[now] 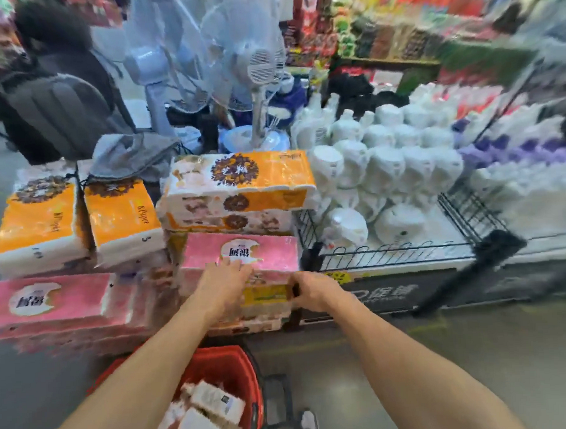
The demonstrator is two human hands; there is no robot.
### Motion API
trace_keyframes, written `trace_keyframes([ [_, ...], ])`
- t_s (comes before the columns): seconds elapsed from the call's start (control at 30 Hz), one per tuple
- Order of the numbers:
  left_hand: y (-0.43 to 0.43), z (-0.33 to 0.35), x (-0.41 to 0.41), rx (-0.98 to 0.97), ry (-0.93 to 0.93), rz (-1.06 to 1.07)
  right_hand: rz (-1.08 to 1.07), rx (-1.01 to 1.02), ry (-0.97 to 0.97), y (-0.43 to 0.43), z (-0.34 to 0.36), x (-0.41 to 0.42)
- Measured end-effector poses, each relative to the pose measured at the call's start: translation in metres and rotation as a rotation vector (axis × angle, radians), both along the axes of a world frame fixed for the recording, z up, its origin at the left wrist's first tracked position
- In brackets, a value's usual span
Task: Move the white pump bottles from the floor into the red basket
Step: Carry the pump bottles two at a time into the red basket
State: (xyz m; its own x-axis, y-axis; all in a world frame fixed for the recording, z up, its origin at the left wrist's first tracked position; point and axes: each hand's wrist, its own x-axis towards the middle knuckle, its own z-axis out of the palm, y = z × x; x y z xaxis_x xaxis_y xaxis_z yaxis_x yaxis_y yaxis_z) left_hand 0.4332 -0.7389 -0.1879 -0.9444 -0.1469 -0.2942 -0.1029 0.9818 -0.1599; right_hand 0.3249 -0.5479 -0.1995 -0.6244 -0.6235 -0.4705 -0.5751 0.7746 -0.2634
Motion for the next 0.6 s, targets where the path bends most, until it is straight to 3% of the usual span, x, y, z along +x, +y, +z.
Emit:
trace_keyframes([
  [0.3, 0.177, 0.049, -0.136, 0.036, 0.14, -0.42, -0.456, -0.001, 0.103, 0.197, 0.057, -0.056],
  [0.6, 0.353, 0.074, -0.197, 0.128, 0.189, -0.741, -0.807, 0.027, 0.172, 0.384, 0.102, -0.059],
])
